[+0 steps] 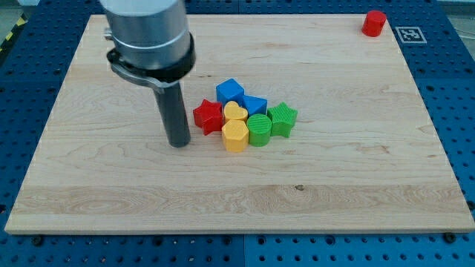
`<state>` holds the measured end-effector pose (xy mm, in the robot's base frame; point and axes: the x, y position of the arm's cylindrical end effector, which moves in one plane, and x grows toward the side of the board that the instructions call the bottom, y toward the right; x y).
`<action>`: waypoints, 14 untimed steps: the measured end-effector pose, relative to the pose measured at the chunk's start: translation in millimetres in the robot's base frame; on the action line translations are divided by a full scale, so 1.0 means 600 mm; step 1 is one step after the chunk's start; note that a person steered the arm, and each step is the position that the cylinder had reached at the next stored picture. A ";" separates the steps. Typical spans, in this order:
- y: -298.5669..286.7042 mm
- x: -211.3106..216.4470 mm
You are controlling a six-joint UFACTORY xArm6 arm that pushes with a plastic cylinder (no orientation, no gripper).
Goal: Move the red star left to the red circle
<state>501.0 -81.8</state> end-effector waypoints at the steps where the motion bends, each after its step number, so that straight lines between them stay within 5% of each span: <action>1: 0.042 0.002; 10: -0.008 -0.180; 14: 0.045 -0.195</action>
<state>384.0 -54.8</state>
